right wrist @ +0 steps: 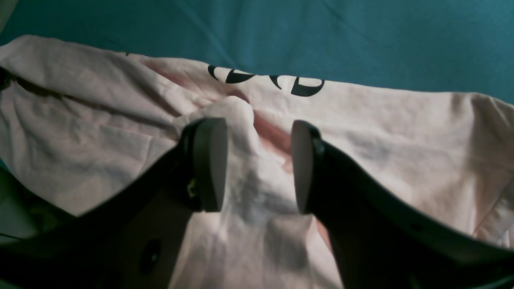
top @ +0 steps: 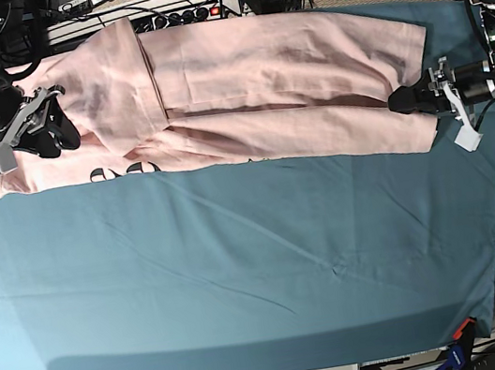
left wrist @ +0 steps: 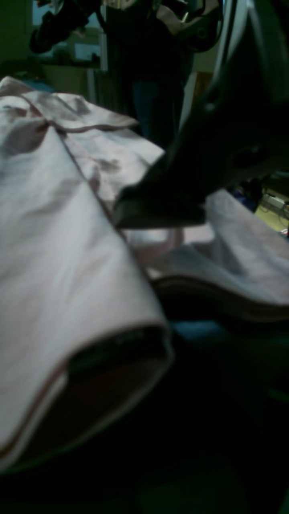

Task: Fold the T-shirt properly
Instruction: 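Move the left gripper to the hem end and pinch the folded shirt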

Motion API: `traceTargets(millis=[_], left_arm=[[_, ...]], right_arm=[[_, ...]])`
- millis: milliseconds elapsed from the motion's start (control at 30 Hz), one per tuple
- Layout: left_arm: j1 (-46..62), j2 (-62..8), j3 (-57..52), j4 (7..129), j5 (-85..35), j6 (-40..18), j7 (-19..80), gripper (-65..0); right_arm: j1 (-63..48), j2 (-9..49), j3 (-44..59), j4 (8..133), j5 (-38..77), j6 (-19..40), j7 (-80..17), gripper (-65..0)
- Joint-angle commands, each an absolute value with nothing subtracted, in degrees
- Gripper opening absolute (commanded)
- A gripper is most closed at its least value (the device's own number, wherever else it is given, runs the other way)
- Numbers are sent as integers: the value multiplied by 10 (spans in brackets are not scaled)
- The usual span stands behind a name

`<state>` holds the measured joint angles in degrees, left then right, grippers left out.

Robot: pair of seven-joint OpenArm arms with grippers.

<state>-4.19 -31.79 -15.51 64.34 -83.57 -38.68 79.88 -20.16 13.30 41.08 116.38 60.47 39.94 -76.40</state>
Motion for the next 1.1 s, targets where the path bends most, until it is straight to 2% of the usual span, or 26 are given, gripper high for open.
traceTargets(millis=[0,133,300,600,633,667,733,767,967,1067], left_arm=[[-51,-330,-160,649,-848,-394,788,-386],[-52,-330,-160,649,-848,-400,783,-385],[-57,-330,-160,649,-831,-400,771,-331],[-57,-330,-160,649,-809,-396,758,-334],[-57,-330,-160,649,-809,-397,758,-359],[-57,-330,-160,649,-809,-397,758,-416],[-57,-330,-160,649,-808,-397,758,-593],[-57,-330,-160,649,-802,-400,756,-650],[-57,-332,-160,649,-796,-398,754,-650],[-60,-338,-161,651,-808,-389,768,-650]], right_arm=[[-200,140,413,1173,616,400,-749,-385],[-200,140,413,1173,616,400,-749,-385],[-200,140,413,1173,616,400,-749,-385],[-200,140,413,1173,616,400,-749,-385],[-200,140,413,1173,616,400,-748,-385],[-200,140,413,1173,616,400,-748,-385],[-200,140,413,1173,616,400,-748,-385],[-200,140,413,1173,616,400,-748,-385],[-200,140,413,1173,604,400,-748,-385],[-200,140,413,1173,532,400,-720,-385]])
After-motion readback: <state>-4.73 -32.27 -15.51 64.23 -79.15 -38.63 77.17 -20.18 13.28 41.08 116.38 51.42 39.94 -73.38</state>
